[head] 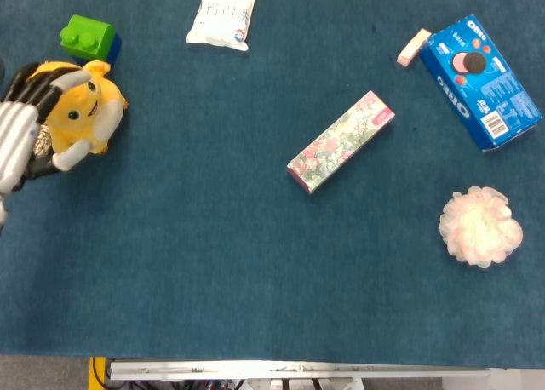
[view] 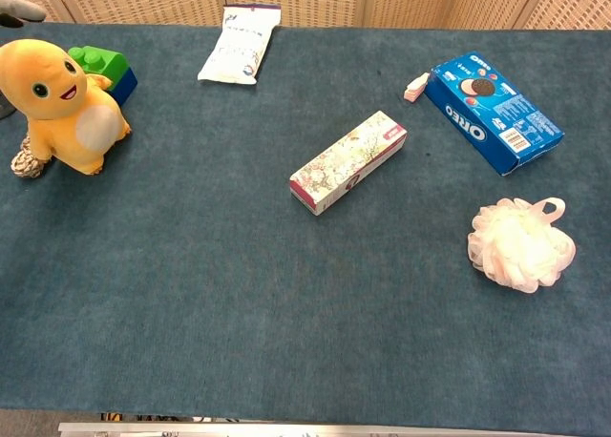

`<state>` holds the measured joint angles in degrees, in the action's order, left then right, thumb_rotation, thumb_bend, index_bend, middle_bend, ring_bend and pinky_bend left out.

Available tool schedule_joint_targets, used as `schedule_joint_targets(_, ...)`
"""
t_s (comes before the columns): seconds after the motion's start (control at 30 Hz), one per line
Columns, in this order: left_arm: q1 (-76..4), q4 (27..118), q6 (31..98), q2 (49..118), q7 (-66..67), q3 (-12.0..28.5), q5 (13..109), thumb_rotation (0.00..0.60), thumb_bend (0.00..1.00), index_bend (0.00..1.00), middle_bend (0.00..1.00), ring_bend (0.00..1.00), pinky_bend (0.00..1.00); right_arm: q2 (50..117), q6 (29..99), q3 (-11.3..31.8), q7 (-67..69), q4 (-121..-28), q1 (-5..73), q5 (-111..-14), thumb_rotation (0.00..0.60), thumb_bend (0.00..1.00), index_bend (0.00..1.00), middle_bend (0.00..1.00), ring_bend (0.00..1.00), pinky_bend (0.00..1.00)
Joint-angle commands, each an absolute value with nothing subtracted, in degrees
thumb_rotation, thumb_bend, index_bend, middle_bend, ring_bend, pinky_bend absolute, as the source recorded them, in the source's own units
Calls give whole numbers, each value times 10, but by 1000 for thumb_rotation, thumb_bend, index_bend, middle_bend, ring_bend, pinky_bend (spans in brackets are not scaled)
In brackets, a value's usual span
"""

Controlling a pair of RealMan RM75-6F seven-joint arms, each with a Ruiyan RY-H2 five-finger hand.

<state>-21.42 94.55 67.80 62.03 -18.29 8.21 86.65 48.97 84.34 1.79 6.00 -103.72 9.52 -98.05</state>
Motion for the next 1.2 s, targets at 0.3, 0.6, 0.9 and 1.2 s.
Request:
schedule_joint_targets(0.3, -272, 853, 631, 685, -147, 100, 834, 0, 19, 143, 145, 102, 0, 497, 847, 15, 66, -1027, 92, -977, 600, 0, 0, 27, 0, 0)
schedule_joint_targets(0.6, -285, 775, 627, 719, -114, 108, 798, 0, 20, 143, 144, 93, 0, 495, 855, 11, 70, -1022, 84, -974, 600, 0, 0, 27, 0, 0)
schedule_joint_targets(0.9, -299, 718, 615, 755, -81, 104, 781, 0, 19, 143, 144, 93, 0, 498, 858, 10, 78, -1014, 79, -968, 600, 0, 0, 27, 0, 0)
schedule_joint_targets(1.2, -317, 687, 596, 785, -76, 104, 768, 0, 20, 143, 144, 93, 0, 498, 863, 10, 81, -1010, 74, -964, 600, 0, 0, 27, 0, 0)
